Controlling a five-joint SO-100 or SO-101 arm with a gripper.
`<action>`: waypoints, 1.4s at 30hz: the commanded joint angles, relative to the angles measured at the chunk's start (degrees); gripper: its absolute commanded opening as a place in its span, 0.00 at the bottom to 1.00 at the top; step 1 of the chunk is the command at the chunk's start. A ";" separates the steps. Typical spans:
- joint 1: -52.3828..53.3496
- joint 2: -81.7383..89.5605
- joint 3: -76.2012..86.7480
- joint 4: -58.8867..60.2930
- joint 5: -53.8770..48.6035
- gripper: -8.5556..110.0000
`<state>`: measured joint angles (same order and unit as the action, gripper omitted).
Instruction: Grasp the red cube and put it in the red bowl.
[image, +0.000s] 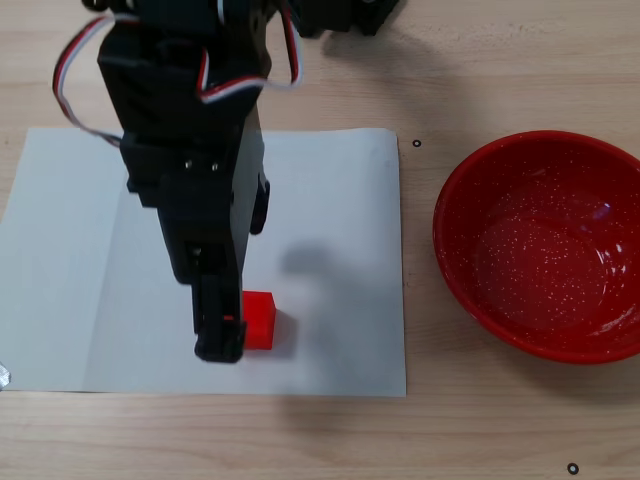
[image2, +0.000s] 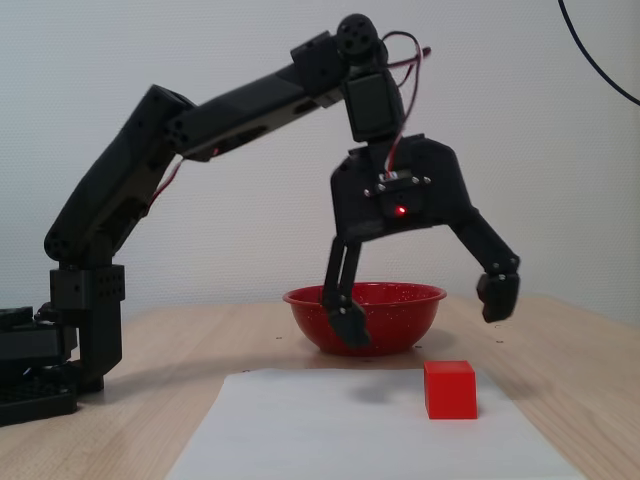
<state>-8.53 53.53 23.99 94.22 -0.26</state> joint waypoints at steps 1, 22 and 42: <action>1.14 2.64 -7.21 -0.26 -0.53 0.54; 1.49 -9.49 -20.04 0.88 0.00 0.54; 0.70 -15.56 -25.40 1.14 0.18 0.51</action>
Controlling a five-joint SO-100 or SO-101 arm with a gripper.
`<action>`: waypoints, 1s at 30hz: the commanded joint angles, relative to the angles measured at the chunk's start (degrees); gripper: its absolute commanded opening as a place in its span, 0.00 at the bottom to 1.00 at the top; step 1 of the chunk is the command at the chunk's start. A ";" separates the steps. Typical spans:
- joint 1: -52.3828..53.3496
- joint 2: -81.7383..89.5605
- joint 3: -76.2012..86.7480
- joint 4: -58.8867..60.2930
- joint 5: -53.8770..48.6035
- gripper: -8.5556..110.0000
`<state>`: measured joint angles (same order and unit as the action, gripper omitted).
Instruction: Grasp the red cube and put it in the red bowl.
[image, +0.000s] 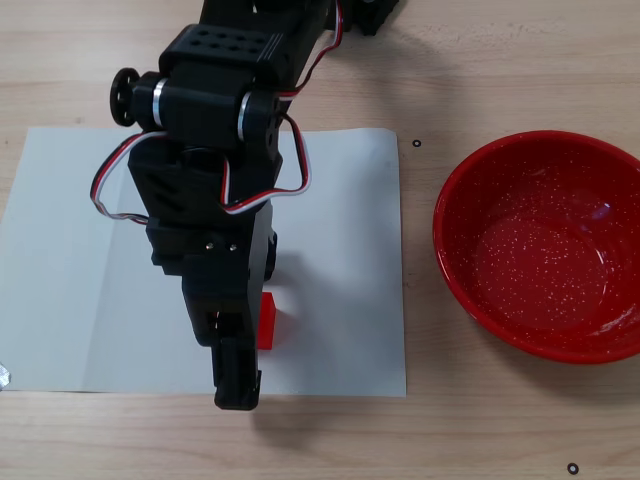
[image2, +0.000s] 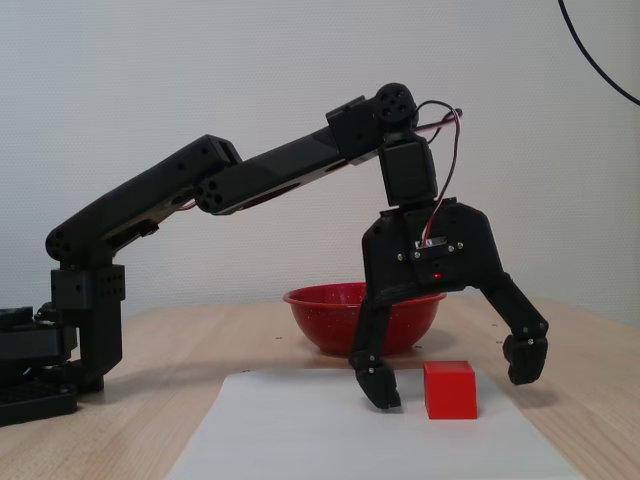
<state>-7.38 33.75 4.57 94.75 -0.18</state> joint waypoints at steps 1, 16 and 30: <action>-0.44 4.13 -6.06 0.53 0.00 0.51; -1.49 4.04 -6.33 0.97 -0.18 0.39; -1.49 5.10 -7.82 3.87 -1.76 0.07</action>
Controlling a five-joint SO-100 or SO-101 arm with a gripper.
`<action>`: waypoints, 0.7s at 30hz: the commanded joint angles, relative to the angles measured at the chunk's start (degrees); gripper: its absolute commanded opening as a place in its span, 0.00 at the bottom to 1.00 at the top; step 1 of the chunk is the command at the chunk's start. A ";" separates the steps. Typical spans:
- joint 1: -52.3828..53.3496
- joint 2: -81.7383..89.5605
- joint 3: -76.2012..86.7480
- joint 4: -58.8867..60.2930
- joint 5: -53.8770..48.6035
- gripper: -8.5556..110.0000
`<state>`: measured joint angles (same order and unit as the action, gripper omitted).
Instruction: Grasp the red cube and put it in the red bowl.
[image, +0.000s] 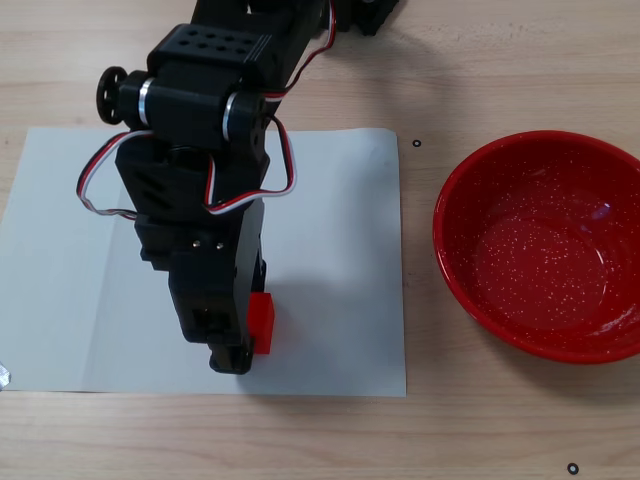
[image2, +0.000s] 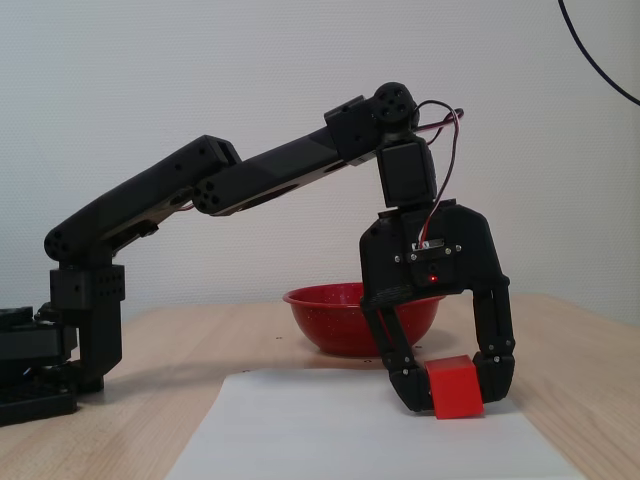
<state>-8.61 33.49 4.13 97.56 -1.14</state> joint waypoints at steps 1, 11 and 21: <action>-0.26 5.54 -7.56 1.49 -0.88 0.07; -0.53 18.46 5.01 1.93 -1.32 0.07; -0.09 38.14 30.32 -5.71 0.35 0.07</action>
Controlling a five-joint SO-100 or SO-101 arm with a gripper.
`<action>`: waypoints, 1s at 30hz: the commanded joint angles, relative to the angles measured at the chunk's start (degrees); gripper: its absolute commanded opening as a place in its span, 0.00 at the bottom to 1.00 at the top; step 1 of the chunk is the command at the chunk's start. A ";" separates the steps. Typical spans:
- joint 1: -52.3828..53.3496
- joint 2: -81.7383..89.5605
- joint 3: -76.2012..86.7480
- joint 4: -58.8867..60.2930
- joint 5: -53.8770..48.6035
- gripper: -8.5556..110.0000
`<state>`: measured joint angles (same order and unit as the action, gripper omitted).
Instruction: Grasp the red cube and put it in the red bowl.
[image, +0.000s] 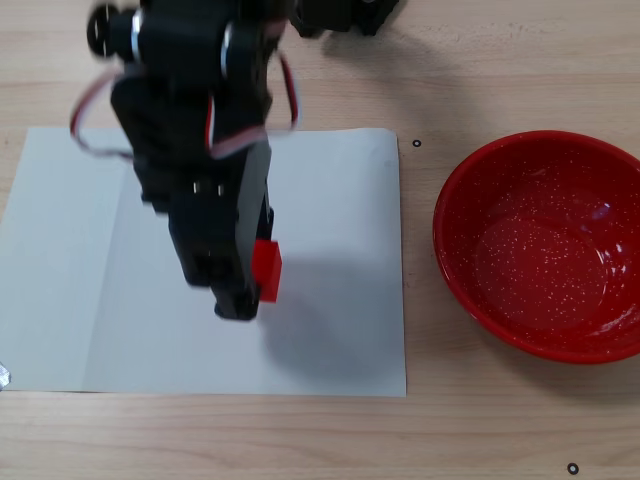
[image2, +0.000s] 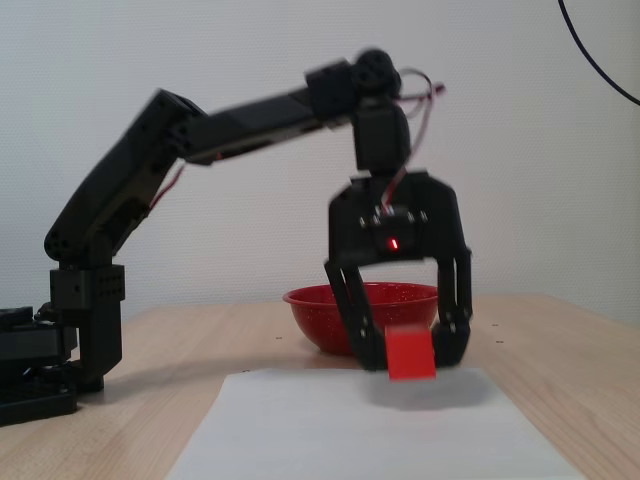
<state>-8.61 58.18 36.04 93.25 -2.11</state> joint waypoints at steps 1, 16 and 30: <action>0.09 15.12 0.44 -1.76 1.49 0.07; 4.48 30.59 16.88 -4.31 1.23 0.07; 18.02 32.70 12.83 -9.14 -1.23 0.07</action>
<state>8.26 78.05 55.20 85.87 -2.29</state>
